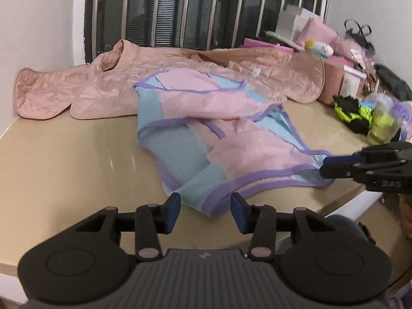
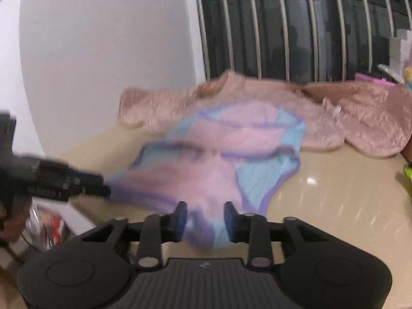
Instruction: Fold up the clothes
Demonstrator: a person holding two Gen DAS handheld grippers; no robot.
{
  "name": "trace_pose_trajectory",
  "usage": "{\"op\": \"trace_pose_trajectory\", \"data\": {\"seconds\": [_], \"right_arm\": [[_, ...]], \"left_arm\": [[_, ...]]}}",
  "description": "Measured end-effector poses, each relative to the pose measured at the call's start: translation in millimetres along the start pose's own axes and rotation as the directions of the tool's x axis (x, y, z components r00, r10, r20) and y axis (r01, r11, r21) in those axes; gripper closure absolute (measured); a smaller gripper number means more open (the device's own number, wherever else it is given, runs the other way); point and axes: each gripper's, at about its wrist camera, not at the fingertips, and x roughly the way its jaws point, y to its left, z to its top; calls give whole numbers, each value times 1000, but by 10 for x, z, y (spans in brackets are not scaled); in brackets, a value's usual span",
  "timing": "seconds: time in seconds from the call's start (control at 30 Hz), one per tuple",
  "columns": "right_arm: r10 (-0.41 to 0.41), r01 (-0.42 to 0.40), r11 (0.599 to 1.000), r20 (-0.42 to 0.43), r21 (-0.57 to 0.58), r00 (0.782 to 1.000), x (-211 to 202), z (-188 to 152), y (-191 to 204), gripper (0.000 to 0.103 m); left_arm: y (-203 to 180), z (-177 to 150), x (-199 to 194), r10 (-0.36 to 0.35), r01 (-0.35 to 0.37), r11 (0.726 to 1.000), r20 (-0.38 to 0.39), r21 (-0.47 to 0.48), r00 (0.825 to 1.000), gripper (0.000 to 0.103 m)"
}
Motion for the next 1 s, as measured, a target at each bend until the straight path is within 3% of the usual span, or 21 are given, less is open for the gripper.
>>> {"op": "trace_pose_trajectory", "data": {"seconds": [0.03, 0.1, 0.17, 0.27, 0.33, 0.4, 0.43, 0.5, 0.57, 0.67, 0.7, 0.77, 0.87, 0.93, 0.97, 1.0], "right_arm": [[-12, 12, 1000, -21, 14, 1000, 49, -31, -13, 94], [-23, 24, 999, -29, 44, 999, 66, -67, -60, 95], [-27, 30, 997, -45, 67, 999, 51, -69, -118, 98], [-66, 71, 995, -76, 69, 995, -9, -60, -163, 99], [-99, 105, 992, -83, 71, 992, -49, -77, -206, 98], [-121, 127, 989, -83, 75, 989, -95, -90, -244, 97], [-122, 128, 989, -78, 77, 989, -124, -90, -257, 94], [-128, 133, 988, -58, 81, 990, -194, -76, -276, 88], [-106, 106, 991, -13, 77, 994, -274, -42, -226, 88], [13, -17, 998, 51, 63, 999, -291, 33, -4, 87], [65, -68, 996, 62, 54, 996, -255, 55, 102, 87], [140, -141, 990, 53, 18, 989, -109, 70, 344, 73], [148, -146, 987, 31, -66, 988, 150, 80, 711, 67], [140, -137, 985, 24, -106, 990, 275, 91, 868, 67], [137, -133, 984, 23, -120, 990, 317, 92, 921, 68], [130, -126, 984, 20, -128, 991, 367, 86, 954, 70]], "left_arm": [[-22, -3, 15, 6, -6, 1000, -3, 10, 1000, 65], [-40, -17, 48, 22, -22, 1000, -28, 16, 999, 101], [-40, -56, 22, 7, -7, 1000, -36, -13, 999, 101], [-87, -77, -49, -81, 81, 997, -57, -1, 995, 99], [-21, -56, -121, -152, 152, 988, -52, 11, 987, 89], [96, 22, -194, -189, 190, 982, -32, 16, 981, 61], [170, 83, -228, -192, 192, 981, -15, 19, 981, 60], [291, 235, -266, -152, 151, 988, 20, 45, 988, 61], [347, 376, -209, -116, 108, 985, 52, 136, 992, 60], [345, 527, 96, -2, -8, 976, 44, 218, 999, 60], [363, 582, 213, 13, -23, 978, 46, 209, 999, 59], [400, 703, 460, 51, -58, 982, 45, 179, 998, 56], [383, 824, 734, 40, -41, 986, 13, 163, 999, 54], [339, 822, 844, 46, -45, 982, -4, 181, 999, 54], [327, 813, 889, 56, -52, 981, -16, 187, 998, 65], [330, 799, 922, 54, -47, 982, -33, 184, 998, 92]]}}
